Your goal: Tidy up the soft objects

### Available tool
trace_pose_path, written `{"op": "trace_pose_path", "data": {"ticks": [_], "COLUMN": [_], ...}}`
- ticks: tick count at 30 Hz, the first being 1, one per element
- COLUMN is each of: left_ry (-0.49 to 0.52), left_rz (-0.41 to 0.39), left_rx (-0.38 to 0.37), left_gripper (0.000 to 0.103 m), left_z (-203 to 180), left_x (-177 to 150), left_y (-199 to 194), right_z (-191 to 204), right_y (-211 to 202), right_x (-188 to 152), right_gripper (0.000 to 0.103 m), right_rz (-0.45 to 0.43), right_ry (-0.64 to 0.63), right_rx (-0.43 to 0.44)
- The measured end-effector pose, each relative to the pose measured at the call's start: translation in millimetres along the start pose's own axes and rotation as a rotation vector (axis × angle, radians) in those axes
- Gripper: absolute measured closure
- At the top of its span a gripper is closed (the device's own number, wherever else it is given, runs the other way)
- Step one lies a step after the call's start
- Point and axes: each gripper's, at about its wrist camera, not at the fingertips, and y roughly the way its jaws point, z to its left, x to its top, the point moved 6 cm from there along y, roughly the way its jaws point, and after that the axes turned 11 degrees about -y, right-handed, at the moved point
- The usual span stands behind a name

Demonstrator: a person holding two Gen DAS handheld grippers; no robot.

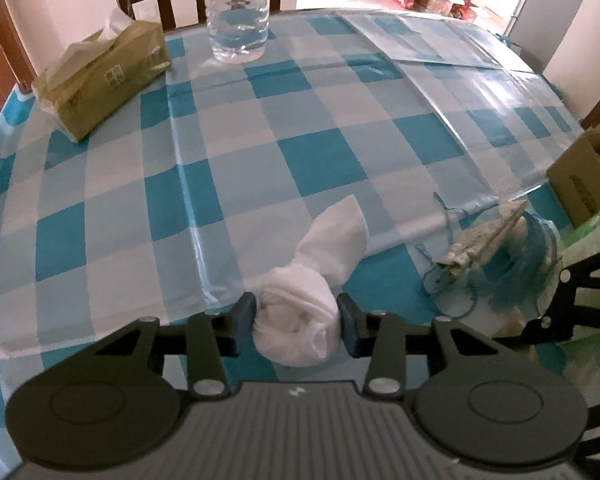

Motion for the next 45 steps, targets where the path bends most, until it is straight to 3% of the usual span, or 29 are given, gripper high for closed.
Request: {"op": "trace_pose_path", "data": {"ticks": [11,18,20,21,24,37,45], "left_ry": [0.022,0.026,0.026,0.026,0.023,0.017,0.01], "left_rz": [-0.055,-0.087,-0.094,-0.096,-0.101,-0.095,-0.093], "left_rx": [-0.008,-0.008,-0.007,-0.005,0.001,-0.024,-0.029], "left_gripper": [0.061,0.061,0.061,0.061,0.061,0.061,0.061], "left_z": [-5.3,-9.2,-9.8,-10.0,-9.9,-8.7,-10.8], "left_x": [6.4,2.3,0.7,0.0,-1.3,-8.6,-20.6], "left_y": [-33.6,-58.3,-63.5,-65.3,-69.2,-79.6,-91.5], "right_z": [-0.1,4.8,7.1,7.3,10.8,6.0,7.1], "right_y": [-16.7,-20.7,-19.9,-19.9,-14.8,3.1,-2.9], "right_x": [-4.7,-9.6,-10.3,-10.8,-11.4,-11.0,-12.2], "right_gripper": [0.078,0.078,0.072,0.064,0.058,0.049,0.069], "right_rz": [-0.029,-0.052,-0.054,-0.065,-0.068,-0.05,-0.069], "right_ry": [0.113,0.194,0.211,0.225,0.245,0.296,0.313], "right_rx": [-0.009,-0.017,-0.031,-0.042,-0.055,-0.07,-0.096]}}
